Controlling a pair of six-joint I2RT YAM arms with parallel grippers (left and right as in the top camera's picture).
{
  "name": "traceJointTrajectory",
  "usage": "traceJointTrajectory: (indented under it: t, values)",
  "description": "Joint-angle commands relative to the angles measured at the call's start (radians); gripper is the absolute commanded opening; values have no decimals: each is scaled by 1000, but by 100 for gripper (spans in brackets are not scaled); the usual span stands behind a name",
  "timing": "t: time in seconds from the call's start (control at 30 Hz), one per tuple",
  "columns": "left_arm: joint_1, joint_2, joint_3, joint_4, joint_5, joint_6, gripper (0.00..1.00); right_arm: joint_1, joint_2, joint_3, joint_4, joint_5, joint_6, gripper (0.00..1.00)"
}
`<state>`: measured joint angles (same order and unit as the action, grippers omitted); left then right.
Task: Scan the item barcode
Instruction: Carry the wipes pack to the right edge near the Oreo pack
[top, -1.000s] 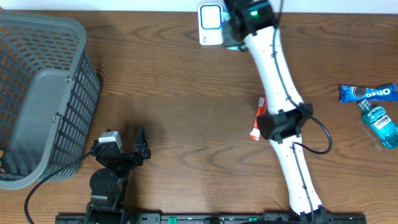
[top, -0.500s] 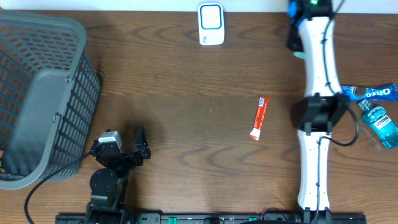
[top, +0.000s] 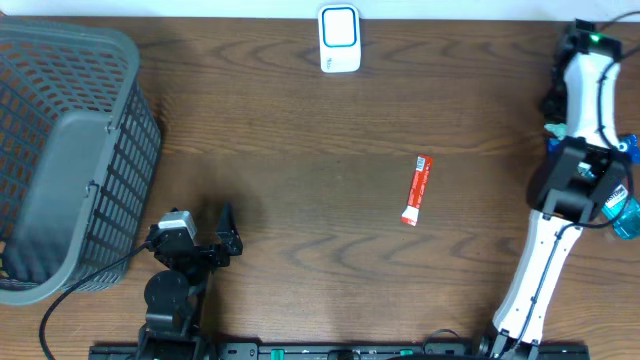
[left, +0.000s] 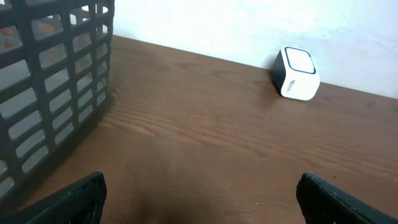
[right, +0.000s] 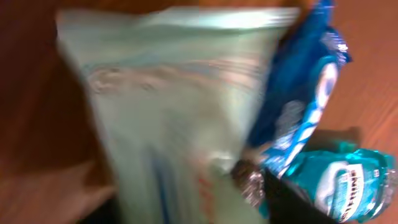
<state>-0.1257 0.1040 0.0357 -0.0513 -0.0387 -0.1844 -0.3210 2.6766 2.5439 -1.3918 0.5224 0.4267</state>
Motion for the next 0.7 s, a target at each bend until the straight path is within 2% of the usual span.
traceJointTrajectory:
  t: [0.0,0.13,0.3,0.4,0.47,0.5,0.6,0.63,0.67]
  values:
    - [3,-2,-32,-14,-6,-5,98,-13,-19,24,-14,21,40,99]
    - [3,-2,-32,-14,-6,-5,98,3,-66,91,-66,21,51,99]
    - [3,-2,-32,-14,-6,-5,98,85,-208,140,-170,-48,52,99]
    - [3,-2,-32,-14,-6,-5,98,162,-301,140,-247,-154,51,99]
    - [3,-2,-32,-14,-6,-5,98,222,-356,140,-298,-307,29,99]
    - [3,-2,-32,-14,-6,-5,98,253,-377,140,-307,-406,-26,99]
    - [3,-2,-32,-14,-6,-5,98,344,-421,136,-307,-744,-395,99]
    - [3,-2,-32,-14,-6,-5,98,378,-432,128,-307,-815,-447,99]
    - [3,-2,-32,-14,-6,-5,98,427,-442,112,-307,-836,-396,99]
